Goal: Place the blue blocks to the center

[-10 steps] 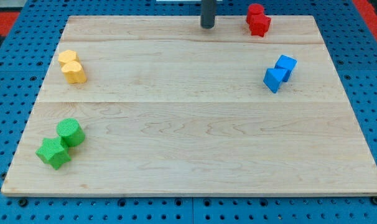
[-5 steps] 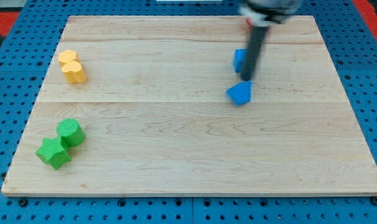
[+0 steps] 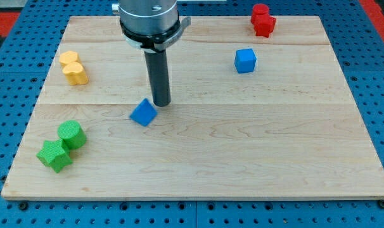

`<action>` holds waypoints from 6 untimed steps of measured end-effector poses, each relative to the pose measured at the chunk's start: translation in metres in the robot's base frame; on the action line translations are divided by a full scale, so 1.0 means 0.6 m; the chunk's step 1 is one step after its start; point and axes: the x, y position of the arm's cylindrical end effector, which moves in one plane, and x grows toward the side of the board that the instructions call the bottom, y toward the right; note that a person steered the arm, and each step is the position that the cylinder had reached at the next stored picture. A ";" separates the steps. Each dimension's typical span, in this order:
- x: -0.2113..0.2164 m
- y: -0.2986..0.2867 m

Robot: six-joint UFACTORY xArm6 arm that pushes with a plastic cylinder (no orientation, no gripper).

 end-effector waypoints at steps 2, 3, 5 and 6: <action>0.158 -0.079; 0.142 -0.209; 0.022 -0.068; 0.054 -0.069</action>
